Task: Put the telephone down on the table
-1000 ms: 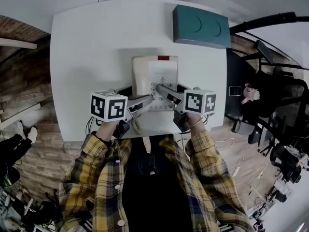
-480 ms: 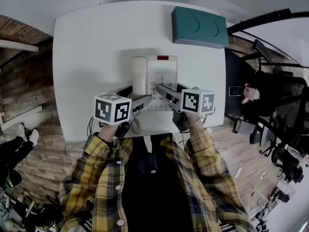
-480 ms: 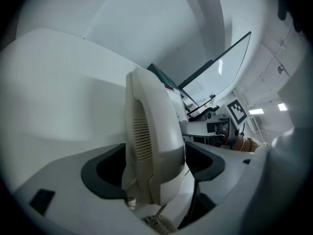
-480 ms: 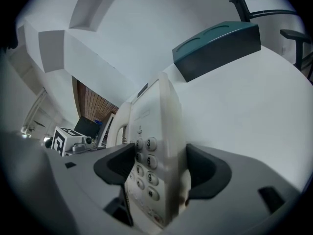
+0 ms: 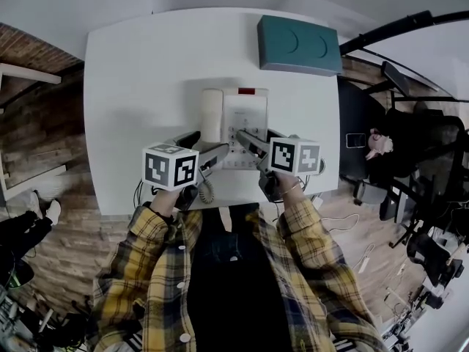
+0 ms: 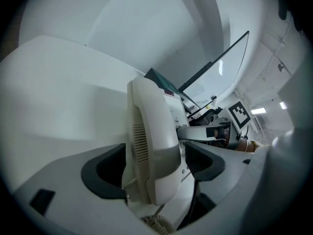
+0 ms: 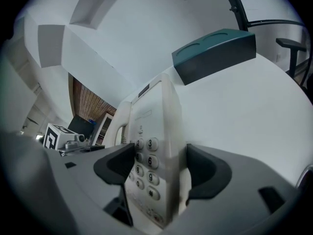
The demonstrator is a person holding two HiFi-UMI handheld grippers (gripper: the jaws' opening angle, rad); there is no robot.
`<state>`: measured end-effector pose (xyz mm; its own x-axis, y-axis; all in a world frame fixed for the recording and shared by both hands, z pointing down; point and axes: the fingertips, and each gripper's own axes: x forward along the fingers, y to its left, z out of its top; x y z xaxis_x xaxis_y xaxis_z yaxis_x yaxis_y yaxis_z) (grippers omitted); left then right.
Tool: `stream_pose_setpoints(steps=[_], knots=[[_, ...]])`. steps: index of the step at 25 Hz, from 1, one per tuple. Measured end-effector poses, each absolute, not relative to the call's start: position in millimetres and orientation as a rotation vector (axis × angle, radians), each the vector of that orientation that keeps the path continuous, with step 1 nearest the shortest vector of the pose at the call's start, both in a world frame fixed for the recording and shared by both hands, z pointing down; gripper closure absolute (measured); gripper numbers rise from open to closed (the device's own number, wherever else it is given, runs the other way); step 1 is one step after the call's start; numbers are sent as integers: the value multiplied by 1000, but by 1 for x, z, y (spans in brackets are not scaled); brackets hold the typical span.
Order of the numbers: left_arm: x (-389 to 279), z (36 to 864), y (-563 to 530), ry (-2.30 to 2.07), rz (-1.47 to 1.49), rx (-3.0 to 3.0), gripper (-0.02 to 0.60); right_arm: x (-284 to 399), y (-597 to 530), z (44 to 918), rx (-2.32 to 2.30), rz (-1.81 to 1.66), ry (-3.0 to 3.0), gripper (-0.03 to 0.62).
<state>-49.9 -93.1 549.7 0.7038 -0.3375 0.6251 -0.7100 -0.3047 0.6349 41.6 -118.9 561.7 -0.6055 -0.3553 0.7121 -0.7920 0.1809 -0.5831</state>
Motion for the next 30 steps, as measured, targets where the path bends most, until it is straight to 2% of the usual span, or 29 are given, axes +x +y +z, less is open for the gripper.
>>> stream_pose_setpoints(steps=[6,30], knots=[[-48,540,-95,-820,447,1929,193,55,-122,562,1156,1141,-1970,293],[-42,493,-114,-872,396,2047,195,62,-123,525,1139,1022,-2064,298]])
